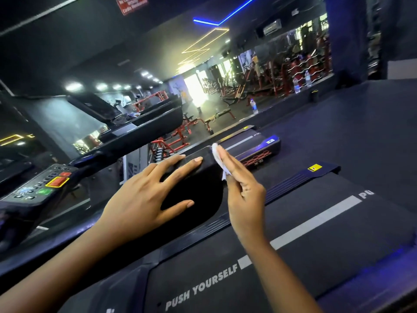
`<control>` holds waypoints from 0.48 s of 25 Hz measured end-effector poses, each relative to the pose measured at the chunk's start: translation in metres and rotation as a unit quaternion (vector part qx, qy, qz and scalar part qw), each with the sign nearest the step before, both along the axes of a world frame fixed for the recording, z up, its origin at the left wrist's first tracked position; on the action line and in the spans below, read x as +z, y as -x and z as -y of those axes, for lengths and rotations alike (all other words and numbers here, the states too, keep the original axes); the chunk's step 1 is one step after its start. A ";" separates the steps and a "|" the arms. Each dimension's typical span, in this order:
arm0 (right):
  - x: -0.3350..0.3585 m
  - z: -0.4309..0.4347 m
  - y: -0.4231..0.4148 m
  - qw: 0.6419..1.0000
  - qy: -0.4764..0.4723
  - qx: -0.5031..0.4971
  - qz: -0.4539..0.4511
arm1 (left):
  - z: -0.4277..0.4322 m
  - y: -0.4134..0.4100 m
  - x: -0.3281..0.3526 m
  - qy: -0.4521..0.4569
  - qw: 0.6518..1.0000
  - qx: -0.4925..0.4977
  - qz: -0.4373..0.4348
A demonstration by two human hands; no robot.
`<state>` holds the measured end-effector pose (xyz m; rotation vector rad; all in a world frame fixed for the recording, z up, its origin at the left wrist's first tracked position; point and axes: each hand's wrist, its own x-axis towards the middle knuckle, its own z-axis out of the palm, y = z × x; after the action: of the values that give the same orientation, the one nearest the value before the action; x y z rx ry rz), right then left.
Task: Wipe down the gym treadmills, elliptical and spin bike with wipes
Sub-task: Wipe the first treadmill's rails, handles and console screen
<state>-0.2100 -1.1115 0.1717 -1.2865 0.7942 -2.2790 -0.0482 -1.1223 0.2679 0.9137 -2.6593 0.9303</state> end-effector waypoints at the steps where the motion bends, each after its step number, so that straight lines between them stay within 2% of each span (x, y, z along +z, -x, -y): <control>1: -0.008 -0.001 -0.005 0.999 -0.010 0.014 0.032 | 0.000 0.000 0.000 -0.009 1.000 0.004 -0.002; 4: -0.034 -0.003 -0.023 0.994 -0.041 0.047 0.087 | 0.000 0.000 0.002 -0.026 1.000 0.012 -0.008; 8: -0.062 -0.011 -0.039 0.973 -0.149 0.120 0.132 | 0.000 0.001 -0.001 -0.019 1.000 0.022 0.002; 10: -0.049 -0.009 -0.029 0.977 -0.131 0.095 0.138 | 0.000 0.000 0.000 -0.025 0.999 0.023 0.000; 12: -0.024 -0.001 -0.011 0.992 -0.068 0.038 0.102 | 0.000 0.000 0.001 -0.027 0.999 0.025 -0.005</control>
<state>-0.1988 -1.1106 0.1475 -0.9880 0.7990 -2.2111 -0.0481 -1.1220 0.2690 0.9969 -2.6768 0.8656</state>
